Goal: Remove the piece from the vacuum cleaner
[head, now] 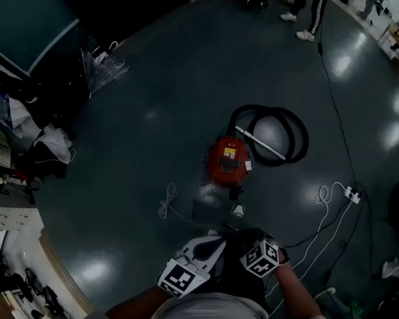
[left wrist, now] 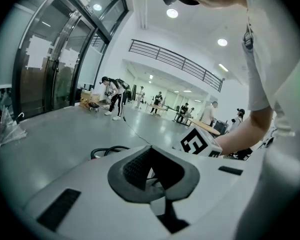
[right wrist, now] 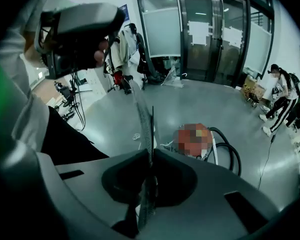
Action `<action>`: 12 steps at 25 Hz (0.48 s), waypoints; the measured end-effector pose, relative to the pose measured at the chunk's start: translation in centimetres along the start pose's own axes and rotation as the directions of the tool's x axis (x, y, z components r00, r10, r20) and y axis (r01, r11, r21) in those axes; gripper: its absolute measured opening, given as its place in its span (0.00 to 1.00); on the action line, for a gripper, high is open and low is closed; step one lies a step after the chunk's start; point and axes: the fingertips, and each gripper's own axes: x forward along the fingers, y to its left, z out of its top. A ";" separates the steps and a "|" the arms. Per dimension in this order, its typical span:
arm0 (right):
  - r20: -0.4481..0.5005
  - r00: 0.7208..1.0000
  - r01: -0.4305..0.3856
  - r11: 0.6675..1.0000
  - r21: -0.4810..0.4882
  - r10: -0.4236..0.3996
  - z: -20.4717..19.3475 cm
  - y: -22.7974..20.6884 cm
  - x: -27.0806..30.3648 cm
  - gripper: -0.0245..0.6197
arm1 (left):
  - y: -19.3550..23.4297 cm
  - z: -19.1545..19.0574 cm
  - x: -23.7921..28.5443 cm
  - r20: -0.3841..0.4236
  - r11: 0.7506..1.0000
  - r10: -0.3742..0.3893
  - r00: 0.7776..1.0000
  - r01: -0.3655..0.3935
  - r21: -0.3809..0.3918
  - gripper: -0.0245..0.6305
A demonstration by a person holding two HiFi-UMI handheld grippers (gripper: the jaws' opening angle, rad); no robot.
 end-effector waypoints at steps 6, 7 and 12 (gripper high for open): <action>0.046 0.997 0.052 0.997 0.048 -0.054 4.0 1.4 -7.3 0.10 | -3.4 4.6 -2.5 0.032 0.999 -0.026 0.999 0.025 0.036 0.05; 0.047 0.997 0.057 0.997 0.046 -0.059 4.5 1.5 -8.2 0.10 | -3.9 5.7 -3.0 0.045 0.998 -0.032 0.998 0.030 0.046 0.05; 0.042 0.997 0.064 0.997 0.031 -0.065 6.0 1.6 -11.2 0.10 | -5.4 9.5 -5.0 0.106 0.995 -0.044 0.993 0.034 0.094 0.05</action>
